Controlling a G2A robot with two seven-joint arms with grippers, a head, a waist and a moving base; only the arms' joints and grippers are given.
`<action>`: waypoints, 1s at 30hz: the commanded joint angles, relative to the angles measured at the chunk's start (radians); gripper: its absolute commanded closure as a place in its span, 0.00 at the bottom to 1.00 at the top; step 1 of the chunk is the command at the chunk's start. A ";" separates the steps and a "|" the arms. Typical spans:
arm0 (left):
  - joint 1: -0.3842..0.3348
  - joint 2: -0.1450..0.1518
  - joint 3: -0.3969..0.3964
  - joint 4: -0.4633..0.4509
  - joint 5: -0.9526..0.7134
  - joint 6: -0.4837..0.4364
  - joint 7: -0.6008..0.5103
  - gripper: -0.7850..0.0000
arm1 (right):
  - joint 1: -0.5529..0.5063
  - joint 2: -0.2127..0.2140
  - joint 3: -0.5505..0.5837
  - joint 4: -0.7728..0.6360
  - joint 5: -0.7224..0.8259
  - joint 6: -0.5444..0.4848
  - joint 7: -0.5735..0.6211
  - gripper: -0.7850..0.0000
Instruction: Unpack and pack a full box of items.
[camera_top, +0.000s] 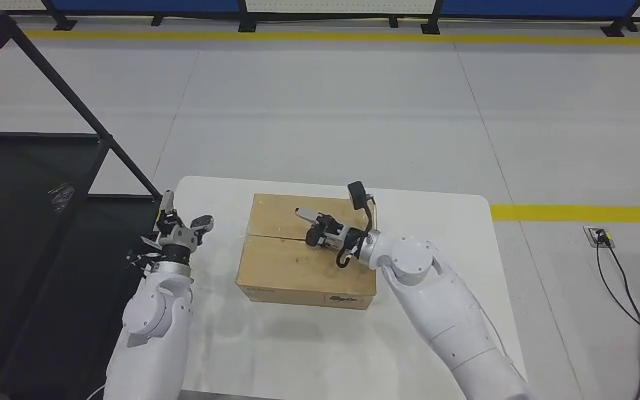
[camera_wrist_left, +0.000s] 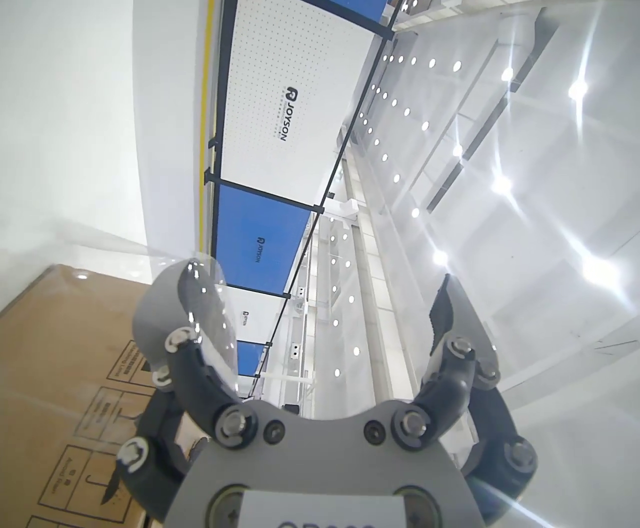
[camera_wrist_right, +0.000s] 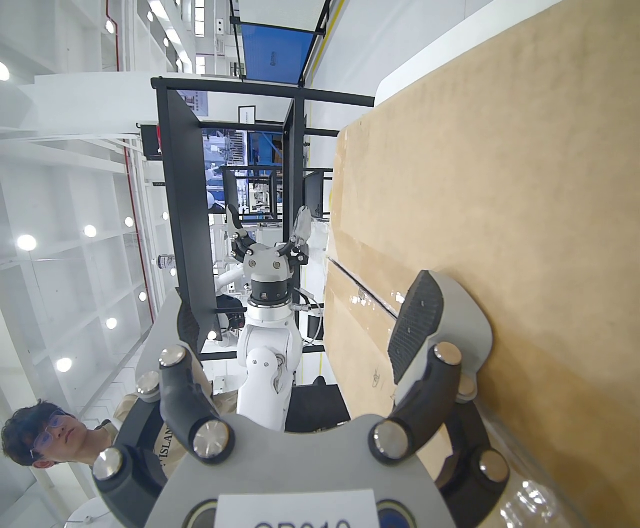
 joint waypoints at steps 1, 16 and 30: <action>0.004 0.000 0.000 -0.010 0.000 -0.001 0.008 0.00 | 0.000 0.000 0.001 0.002 0.002 -0.002 -0.002 0.00; 0.034 0.004 -0.002 -0.104 0.060 -0.024 0.067 0.00 | 0.001 0.001 0.002 0.010 0.008 -0.006 0.000 0.00; 0.007 0.014 -0.046 -0.109 0.056 -0.031 0.050 0.00 | 0.001 0.004 0.008 0.011 0.009 -0.009 0.007 0.00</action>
